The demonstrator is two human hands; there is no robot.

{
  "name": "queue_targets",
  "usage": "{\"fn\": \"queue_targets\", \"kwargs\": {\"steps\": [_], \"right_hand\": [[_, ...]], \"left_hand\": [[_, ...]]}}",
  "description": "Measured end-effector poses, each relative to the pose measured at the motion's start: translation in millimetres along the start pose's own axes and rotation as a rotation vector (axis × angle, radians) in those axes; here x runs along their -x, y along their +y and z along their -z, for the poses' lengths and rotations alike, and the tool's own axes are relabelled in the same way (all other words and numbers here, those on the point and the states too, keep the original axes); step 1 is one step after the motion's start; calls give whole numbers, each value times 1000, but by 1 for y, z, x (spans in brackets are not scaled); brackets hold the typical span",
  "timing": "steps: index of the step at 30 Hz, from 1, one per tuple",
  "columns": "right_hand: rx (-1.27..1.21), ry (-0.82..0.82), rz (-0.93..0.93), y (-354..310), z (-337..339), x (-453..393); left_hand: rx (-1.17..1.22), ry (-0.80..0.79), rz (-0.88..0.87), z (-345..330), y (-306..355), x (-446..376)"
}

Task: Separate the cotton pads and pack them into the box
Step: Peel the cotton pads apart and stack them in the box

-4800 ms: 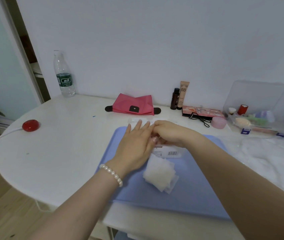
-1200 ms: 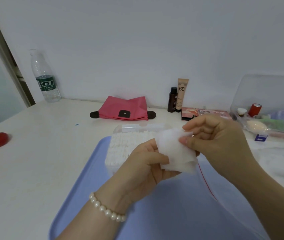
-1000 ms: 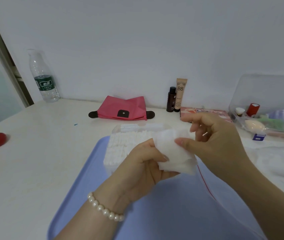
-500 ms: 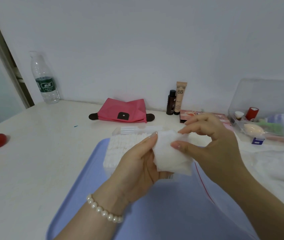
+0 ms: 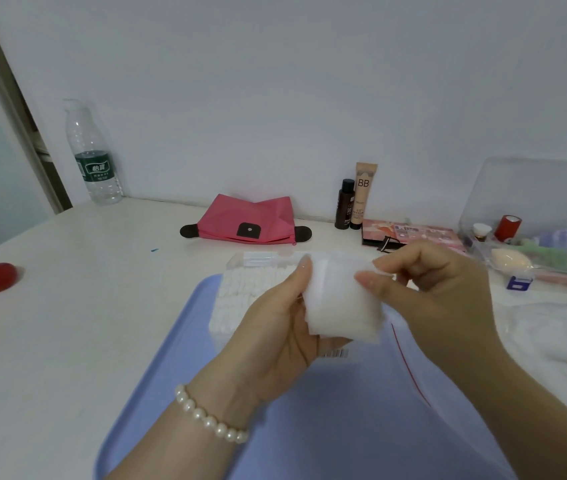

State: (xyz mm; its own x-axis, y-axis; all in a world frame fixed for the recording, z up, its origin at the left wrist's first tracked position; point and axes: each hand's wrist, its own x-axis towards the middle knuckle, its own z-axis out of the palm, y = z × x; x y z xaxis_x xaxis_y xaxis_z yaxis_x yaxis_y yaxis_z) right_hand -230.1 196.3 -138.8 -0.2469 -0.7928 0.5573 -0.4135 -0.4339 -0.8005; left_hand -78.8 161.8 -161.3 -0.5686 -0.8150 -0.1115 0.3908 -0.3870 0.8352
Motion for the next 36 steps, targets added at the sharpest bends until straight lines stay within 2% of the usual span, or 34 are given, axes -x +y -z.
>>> {"fn": "queue_targets", "kwargs": {"steps": [3,6,8,11,14,18,22,30,36], "right_hand": [[-372,-77,-239,-2,12,-11],[-607,-251,-317,-3,30,-20],[-635,-391,-387,-6,36,-20],[-436,-502,-402,-15,30,-15],[-190,-413,-355,-23,14,-9],[-50,-279,-325,-20,6,-7],[-10,-224,-333,-19,5,-7],[8,-151,-301,-13,0,-3],[191,-48,-158,-3,-1,-1]], "left_hand": [[-50,-9,-38,2,-2,0],[-61,-18,-50,4,-4,-1],[-97,-39,-66,4,-6,-1],[-180,-79,-94,6,-8,-3],[-229,-103,-95,5,-9,-2],[-240,-178,-82,3,-9,0],[-240,-180,-81,2,-8,0],[-117,-294,-55,2,-5,1],[-133,-149,-65,3,-9,-1]]}}
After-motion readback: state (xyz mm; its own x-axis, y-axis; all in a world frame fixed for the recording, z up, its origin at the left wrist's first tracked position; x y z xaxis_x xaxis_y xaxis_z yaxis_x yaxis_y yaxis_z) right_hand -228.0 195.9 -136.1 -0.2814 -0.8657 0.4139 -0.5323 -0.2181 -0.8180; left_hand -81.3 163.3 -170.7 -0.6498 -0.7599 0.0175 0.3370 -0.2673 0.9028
